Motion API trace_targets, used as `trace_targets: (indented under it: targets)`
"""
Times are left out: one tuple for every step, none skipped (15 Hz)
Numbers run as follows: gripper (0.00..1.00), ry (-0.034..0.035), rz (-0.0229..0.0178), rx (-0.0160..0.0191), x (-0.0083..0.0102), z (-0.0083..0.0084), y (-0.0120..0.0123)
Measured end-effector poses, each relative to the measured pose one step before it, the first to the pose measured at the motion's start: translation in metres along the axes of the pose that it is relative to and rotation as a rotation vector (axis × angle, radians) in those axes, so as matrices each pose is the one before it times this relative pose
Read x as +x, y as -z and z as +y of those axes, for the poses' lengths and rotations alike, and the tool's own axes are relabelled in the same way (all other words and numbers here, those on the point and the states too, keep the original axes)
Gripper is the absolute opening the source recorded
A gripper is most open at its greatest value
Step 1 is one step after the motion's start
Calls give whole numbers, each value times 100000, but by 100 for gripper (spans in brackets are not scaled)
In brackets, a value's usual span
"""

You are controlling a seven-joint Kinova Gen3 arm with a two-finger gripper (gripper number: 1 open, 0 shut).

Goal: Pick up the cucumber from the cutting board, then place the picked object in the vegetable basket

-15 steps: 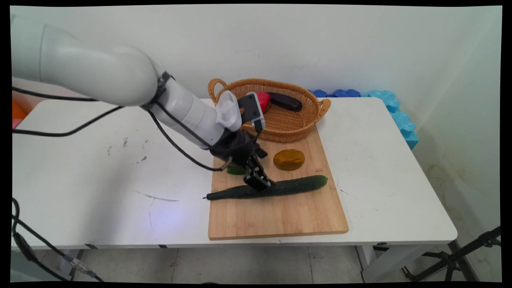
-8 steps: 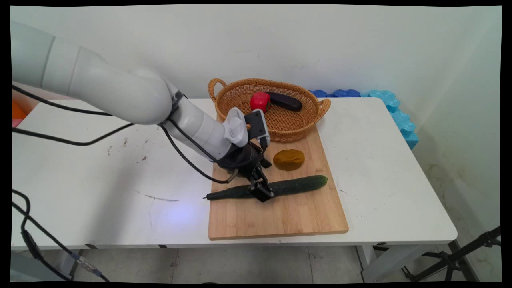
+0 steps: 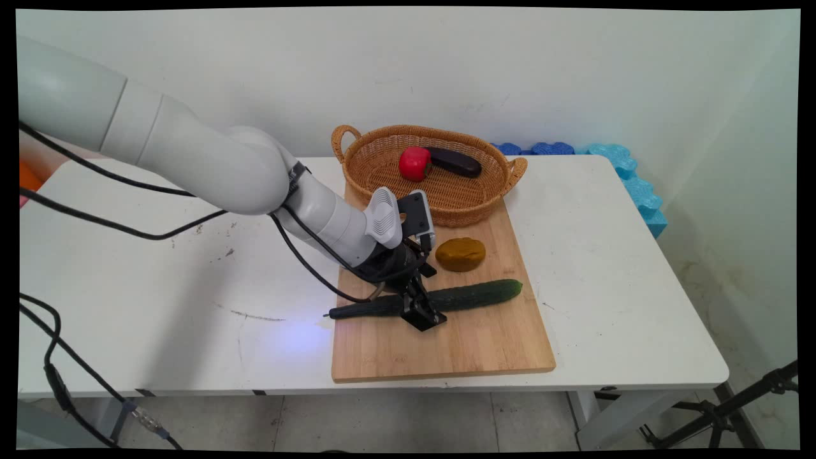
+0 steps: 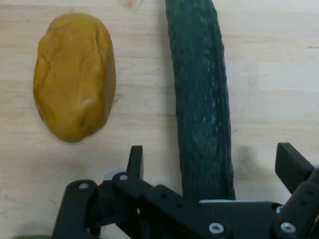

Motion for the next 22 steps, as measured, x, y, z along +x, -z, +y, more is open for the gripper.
trace_targets:
  targets:
    - [100, -213, -147, -34, -80, -43, -246]
    - [100, -174, -158, -39, -65, -39, -200]
    - [100, -81, -80, -9, -33, -22, -89]
    - [0, -102, -172, -17, -74, -42, -163]
    - [0, -96, -132, -82, -53, -21, -118]
    - [0, -115, -180, -122, -63, -26, -130]
    - [0, -140, -198, -303, -78, 9, -120]
    - [0, -80, -97, -326, -57, 25, -59]
    - [0, -4, -77, -289, -48, 16, -19]
    - [0, -1, 39, -216, 15, 17, 12]
    - [0, 14, 91, -295, 54, 18, 23]
    - [0, 85, 329, -282, 168, -4, 98]
    - [0, 44, 393, -173, 220, -21, 132]
    - [0, -46, 665, -91, 366, -69, 229]
    - [0, -33, 345, 47, 234, -63, 178]
    - [0, 30, 604, 213, 370, -135, 298]
    - [0, -94, 309, 98, 273, -97, 230]
    - [0, -167, 552, 205, 447, -175, 357]
    - [0, -178, 331, 189, 317, -146, 284]
    - [0, -284, 496, 333, 465, -231, 429]
    - [0, -426, 557, 447, 566, -329, 551]
    - [0, -565, 473, 442, 563, -364, 562]
